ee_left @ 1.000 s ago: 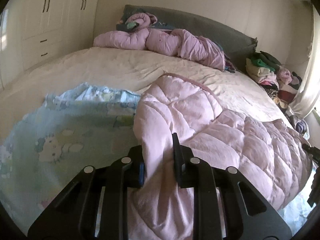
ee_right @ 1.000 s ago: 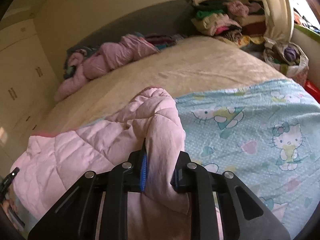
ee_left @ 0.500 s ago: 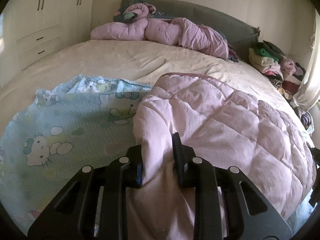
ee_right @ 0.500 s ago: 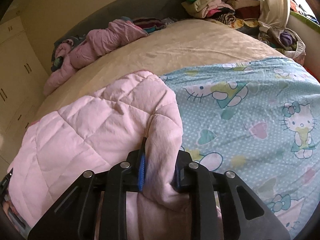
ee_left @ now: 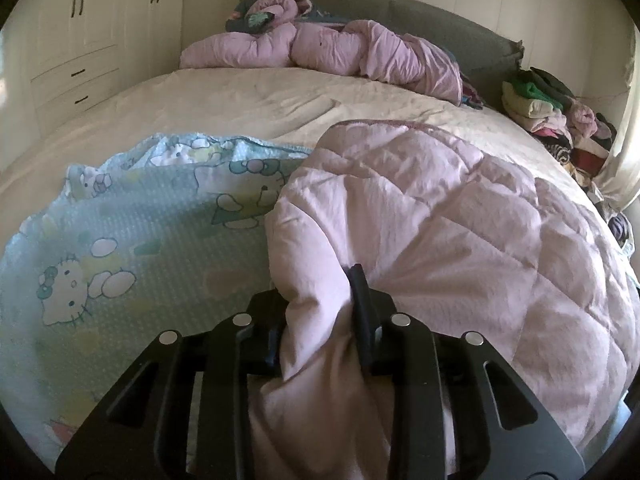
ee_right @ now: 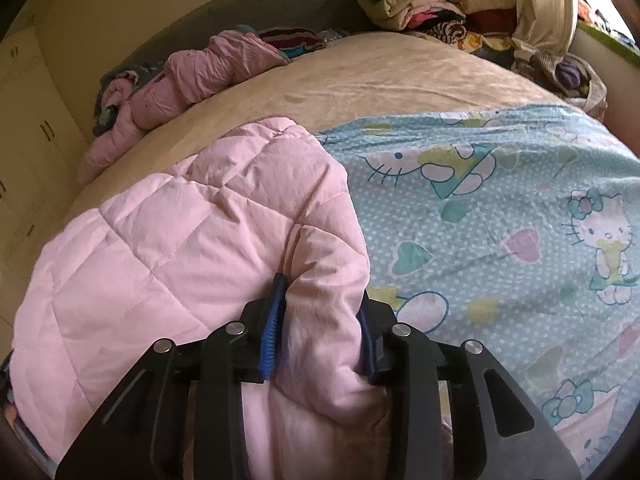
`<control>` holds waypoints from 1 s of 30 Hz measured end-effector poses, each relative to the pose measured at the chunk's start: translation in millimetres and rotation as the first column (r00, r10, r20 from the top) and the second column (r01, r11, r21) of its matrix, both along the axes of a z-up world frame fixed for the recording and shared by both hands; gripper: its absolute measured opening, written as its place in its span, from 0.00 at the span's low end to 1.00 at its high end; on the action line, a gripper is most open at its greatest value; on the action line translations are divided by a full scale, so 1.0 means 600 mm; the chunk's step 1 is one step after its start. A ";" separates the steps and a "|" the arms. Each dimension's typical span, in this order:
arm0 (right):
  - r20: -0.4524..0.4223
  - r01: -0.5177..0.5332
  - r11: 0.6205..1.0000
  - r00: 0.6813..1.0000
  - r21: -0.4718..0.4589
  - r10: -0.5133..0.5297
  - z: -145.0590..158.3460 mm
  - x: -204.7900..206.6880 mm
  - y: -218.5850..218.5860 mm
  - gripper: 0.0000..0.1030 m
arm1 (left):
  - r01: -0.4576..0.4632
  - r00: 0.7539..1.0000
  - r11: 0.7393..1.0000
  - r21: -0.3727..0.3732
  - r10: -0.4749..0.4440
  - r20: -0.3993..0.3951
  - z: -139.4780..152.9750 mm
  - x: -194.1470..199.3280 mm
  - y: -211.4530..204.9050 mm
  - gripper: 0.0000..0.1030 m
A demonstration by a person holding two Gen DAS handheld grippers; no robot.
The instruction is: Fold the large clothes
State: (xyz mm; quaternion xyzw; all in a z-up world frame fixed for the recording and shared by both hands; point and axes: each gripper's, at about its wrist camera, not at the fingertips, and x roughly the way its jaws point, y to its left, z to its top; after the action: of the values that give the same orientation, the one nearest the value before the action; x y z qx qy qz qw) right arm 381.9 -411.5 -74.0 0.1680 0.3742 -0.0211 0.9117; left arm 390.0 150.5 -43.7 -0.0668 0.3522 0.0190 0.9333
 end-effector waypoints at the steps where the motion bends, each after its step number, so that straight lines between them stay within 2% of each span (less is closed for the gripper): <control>1: -0.004 0.002 1.000 1.000 -0.002 -0.002 0.001 0.000 0.001 0.32 | 0.000 1.000 1.000 0.008 0.000 -0.004 0.002 -0.001 -0.001 0.21; 3: -0.024 0.003 1.000 1.000 0.000 -0.003 0.007 -0.002 -0.002 0.35 | -0.011 1.000 0.999 0.043 0.012 -0.010 0.015 -0.005 -0.007 0.23; 5: -0.036 0.009 1.000 0.999 -0.006 -0.009 0.021 -0.009 -0.004 0.42 | -0.032 0.999 0.995 0.091 0.033 -0.015 0.025 -0.009 -0.011 0.34; 7: -0.011 -0.001 0.999 1.000 -0.044 0.001 0.049 -0.027 0.000 0.49 | -0.044 0.999 0.992 0.116 0.045 -0.011 0.037 -0.015 -0.010 0.50; 9: 0.043 -0.013 0.997 0.999 -0.080 0.016 0.076 -0.051 0.010 0.58 | -0.062 0.998 0.991 0.121 0.062 0.009 0.058 -0.025 -0.007 0.56; 11: 0.096 -0.034 0.994 0.994 -0.100 0.043 0.099 -0.074 0.022 0.63 | -0.080 0.996 0.990 0.118 0.076 0.040 0.082 -0.041 -0.009 0.59; 13: 0.135 -0.091 0.990 0.985 -0.105 0.104 0.118 -0.098 0.045 0.67 | -0.074 0.995 0.993 0.087 0.068 0.073 0.107 -0.058 -0.018 0.66; 16: 0.150 -0.195 0.974 0.966 -0.114 0.211 0.134 -0.120 0.093 0.69 | -0.017 0.997 0.999 0.038 0.014 0.079 0.125 -0.077 -0.049 0.70; 21: 0.132 -0.330 0.930 0.927 -0.162 0.352 0.145 -0.125 0.189 0.72 | 0.091 0.994 0.996 0.020 -0.092 0.061 0.112 -0.093 -0.116 0.72; 27: 0.048 -0.419 0.884 0.898 -0.208 0.438 0.129 -0.104 0.276 0.72 | 0.170 0.985 0.985 0.029 -0.170 0.011 0.078 -0.088 -0.165 0.75; 28: 0.044 -0.428 0.878 0.894 -0.215 0.447 0.129 -0.103 0.284 0.73 | 0.179 0.984 0.983 0.028 -0.178 -0.016 0.067 -0.082 -0.172 0.78; 30: 0.038 -0.438 0.871 0.889 -0.223 0.456 0.127 -0.101 0.296 0.83 | 0.179 0.982 0.983 0.034 -0.176 -0.067 0.041 -0.071 -0.180 0.80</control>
State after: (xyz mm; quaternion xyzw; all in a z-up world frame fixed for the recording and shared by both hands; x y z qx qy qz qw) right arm 321.5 -233.6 2.4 -0.0189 0.3575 0.1587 0.9201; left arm 347.6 42.8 -19.2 -0.0157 0.3858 -0.0551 0.9208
